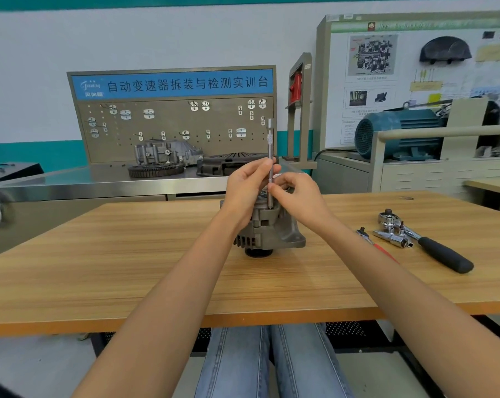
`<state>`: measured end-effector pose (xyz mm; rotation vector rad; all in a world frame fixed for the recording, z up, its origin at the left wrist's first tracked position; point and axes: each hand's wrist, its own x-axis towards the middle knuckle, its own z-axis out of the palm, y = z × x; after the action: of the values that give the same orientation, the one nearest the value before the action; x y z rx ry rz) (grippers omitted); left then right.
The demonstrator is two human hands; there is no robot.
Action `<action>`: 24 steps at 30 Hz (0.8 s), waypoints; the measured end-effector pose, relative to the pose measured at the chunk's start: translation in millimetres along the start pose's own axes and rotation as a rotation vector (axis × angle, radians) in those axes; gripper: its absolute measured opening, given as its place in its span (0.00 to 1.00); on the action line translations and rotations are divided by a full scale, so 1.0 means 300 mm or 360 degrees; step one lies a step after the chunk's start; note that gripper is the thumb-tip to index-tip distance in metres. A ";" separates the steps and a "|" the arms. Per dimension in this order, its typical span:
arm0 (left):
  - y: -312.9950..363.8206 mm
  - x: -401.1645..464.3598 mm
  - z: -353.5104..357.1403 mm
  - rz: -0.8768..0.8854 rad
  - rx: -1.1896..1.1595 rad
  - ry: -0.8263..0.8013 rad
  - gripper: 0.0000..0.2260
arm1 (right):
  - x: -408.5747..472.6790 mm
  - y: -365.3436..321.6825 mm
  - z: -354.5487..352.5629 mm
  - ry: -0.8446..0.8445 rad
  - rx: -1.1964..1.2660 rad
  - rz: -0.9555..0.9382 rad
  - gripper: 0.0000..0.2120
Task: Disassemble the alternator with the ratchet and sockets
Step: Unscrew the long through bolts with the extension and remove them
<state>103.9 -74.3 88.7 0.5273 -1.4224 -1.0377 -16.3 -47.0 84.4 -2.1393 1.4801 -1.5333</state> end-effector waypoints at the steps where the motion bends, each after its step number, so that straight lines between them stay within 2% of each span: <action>1: 0.003 -0.002 0.002 -0.0010 -0.0006 0.0013 0.06 | -0.001 0.000 0.002 0.0030 0.0027 0.0009 0.08; 6: 0.010 -0.005 0.011 0.0004 0.0030 0.0029 0.05 | -0.002 0.011 0.022 0.0157 0.0013 -0.0024 0.07; 13: 0.007 -0.008 0.023 0.0047 0.0097 0.0004 0.09 | 0.001 0.009 0.011 0.0081 0.0003 -0.0051 0.03; 18: -0.003 -0.001 0.010 0.0032 0.0051 -0.0027 0.07 | 0.001 0.007 0.013 0.0029 -0.0070 -0.0064 0.08; 24: -0.001 -0.002 0.018 0.0053 0.0037 0.0047 0.04 | -0.007 0.008 0.025 0.0170 0.0049 -0.0034 0.08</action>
<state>98.7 -72.5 88.9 0.5324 -1.4141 -0.9841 -12.1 -49.7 78.2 -2.0933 1.4595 -1.6906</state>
